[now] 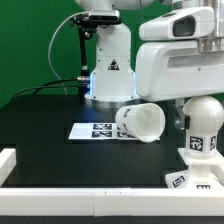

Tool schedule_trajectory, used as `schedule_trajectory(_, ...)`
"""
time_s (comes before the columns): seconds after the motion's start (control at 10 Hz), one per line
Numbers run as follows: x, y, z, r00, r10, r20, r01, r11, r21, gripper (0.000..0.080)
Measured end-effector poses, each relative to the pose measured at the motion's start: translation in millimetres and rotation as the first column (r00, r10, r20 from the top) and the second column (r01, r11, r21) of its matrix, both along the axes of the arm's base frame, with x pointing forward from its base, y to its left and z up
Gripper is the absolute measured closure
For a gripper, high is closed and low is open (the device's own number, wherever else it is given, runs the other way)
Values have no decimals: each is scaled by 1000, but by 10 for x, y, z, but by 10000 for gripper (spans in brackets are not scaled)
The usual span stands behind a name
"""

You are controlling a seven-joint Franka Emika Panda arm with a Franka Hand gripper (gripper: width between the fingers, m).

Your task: Assemble lamp

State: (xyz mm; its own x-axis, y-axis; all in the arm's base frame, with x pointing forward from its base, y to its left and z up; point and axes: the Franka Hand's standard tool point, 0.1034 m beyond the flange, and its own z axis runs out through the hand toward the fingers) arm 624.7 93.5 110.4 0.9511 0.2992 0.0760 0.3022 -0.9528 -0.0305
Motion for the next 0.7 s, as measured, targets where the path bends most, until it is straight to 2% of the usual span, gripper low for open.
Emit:
schedule_trajectory(0.1,39,17,15,992,-128,20,128,992,8,225)
schedule_trajectory(0.3,47,-6,13,906,-423,21,422,906,20,225)
schedule_trajectory(0.5,38,-30,7,757,-654,-2,654,756,35,223)
schedule_trajectory(0.7,19,-41,-20,492,-868,-73,870,486,81,223)
